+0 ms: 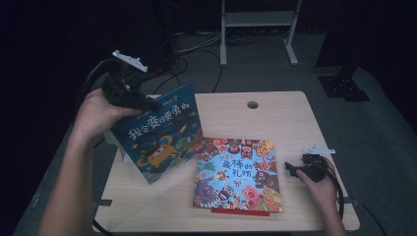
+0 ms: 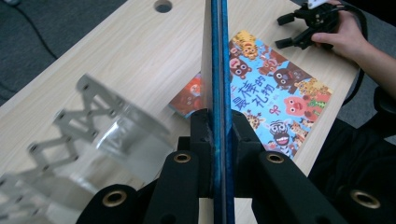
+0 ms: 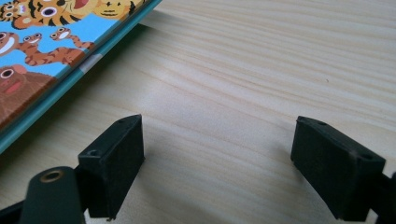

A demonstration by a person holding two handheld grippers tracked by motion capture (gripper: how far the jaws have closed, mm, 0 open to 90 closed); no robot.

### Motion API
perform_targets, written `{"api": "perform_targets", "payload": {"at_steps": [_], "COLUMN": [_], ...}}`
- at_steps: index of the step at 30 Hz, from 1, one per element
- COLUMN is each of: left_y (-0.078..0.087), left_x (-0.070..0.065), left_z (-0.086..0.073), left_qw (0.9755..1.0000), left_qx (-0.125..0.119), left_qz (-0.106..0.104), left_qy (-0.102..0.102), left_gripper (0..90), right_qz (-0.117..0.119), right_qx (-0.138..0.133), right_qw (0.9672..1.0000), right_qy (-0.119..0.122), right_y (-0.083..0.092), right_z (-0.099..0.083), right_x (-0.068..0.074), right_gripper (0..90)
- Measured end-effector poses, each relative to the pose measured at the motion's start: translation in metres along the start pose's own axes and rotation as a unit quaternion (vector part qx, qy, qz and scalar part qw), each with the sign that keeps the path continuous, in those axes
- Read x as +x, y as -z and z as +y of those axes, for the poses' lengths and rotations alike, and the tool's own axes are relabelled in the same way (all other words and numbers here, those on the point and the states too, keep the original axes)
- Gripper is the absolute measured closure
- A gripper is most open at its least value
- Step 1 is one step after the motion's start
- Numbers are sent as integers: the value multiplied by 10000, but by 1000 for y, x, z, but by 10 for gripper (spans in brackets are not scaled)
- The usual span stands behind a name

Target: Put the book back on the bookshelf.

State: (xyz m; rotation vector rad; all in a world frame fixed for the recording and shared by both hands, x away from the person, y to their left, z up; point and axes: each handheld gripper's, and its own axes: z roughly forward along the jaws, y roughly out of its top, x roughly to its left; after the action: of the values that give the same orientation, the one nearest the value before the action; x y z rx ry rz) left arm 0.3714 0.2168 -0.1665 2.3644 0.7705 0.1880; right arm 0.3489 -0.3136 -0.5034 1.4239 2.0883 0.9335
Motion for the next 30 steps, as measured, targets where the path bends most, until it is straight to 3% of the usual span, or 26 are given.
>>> {"api": "perform_targets", "payload": {"at_steps": [7, 17, 18, 23, 29, 30], "left_y": [22, 46, 53, 65, 81, 81], "left_x": [10, 21, 25, 31, 45, 45], "left_z": [-30, -61, -69, -86, -116, -116], "left_qw": [9997, 9983, 9976, 9959, 9904, 9904], "left_qx": [-19, -95, -128, -189, -255, -255], "left_qz": [164, 339, 384, 474, 724, 724], "left_qy": [175, 454, 566, 743, 1150, 1150], "left_gripper": [822, 822, 822, 822, 822, 822], "right_qz": [-16, -15, -23, -24, -24, -24], "right_qx": [8, 13, 7, 9, 5, 6], "right_qw": [10000, 10000, 10000, 10000, 10000, 10000], "right_qy": [-35, -39, -37, -32, -33, -34], "right_y": [0, 0, 0, 0, 0, 0], "right_z": [0, 0, 0, 0, 0, 0], "right_x": [0, 0, 0, 0, 0, 0], "right_gripper": [158, 158, 158, 158, 158, 158]}}
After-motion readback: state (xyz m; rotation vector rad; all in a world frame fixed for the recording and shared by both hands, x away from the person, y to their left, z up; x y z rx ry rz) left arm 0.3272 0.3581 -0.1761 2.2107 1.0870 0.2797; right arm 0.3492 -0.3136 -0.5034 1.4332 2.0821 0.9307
